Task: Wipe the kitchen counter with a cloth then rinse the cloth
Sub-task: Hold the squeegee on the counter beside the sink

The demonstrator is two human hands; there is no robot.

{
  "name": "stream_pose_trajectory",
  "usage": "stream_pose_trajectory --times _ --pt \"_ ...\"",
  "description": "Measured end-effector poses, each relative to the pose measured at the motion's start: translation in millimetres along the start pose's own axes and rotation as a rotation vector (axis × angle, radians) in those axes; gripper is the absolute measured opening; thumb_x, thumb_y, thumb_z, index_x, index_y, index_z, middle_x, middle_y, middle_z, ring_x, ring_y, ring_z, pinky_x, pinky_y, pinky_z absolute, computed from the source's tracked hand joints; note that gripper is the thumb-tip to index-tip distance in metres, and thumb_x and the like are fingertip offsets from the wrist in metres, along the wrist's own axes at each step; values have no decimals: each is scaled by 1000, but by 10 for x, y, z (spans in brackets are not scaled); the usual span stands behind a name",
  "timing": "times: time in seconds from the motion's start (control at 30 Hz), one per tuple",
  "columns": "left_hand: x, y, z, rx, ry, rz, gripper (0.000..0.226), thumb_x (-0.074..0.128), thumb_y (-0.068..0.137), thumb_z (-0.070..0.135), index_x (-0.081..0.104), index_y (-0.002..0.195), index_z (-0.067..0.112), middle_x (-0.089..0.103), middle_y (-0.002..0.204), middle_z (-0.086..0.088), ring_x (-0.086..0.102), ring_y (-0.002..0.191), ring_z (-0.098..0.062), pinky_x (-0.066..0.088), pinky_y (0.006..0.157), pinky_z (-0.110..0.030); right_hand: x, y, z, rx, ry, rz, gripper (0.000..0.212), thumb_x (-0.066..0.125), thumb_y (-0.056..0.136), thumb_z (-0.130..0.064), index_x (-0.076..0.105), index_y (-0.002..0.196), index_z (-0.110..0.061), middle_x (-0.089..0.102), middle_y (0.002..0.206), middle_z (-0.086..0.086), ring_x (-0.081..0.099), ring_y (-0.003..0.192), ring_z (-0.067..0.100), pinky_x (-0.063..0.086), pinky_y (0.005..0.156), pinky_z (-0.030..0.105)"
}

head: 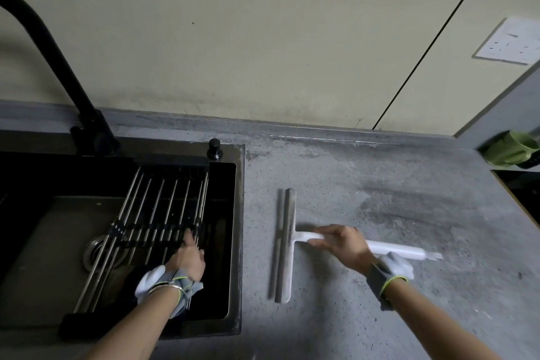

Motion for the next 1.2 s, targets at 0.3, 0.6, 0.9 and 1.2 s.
stream_pose_trajectory --times 0.3,0.6,0.9,1.2 --pt "262 379 -46 -34 -131 -3 86 41 95 2 -26 145 19 13 153 -18 38 129 -30 39 101 -36 -54 342 -41 6 -174 -62 35 61 82 -53 66 111 -34 66 103 -12 52 91 8 32 97 33" --pt "325 506 -24 -113 -9 -30 81 39 96 8 -24 146 17 14 155 -13 29 138 -27 21 114 -36 253 432 -397 -111 -198 -141 41 60 83 -51 63 119 -32 63 119 -11 45 96 5 25 88 28" --pt "281 452 -4 -105 -13 -49 91 47 93 4 -26 145 16 10 155 -17 34 135 -30 27 112 -34 428 397 -555 -188 -130 -170 37 61 82 -51 65 114 -35 66 110 -15 52 94 5 23 88 25" --pt "146 296 74 -78 122 -20 81 42 96 13 -22 146 8 14 152 -15 17 141 -29 21 113 -33 -354 608 9 57 -40 20 44 63 76 -56 65 114 -35 68 99 -13 56 51 6 43 50 13"
Point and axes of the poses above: each hand's wrist, its own y-axis towards the middle knuckle, its own x-axis out of the palm, z = x × y, the point moved 3 cm from there along y, towards the middle knuckle
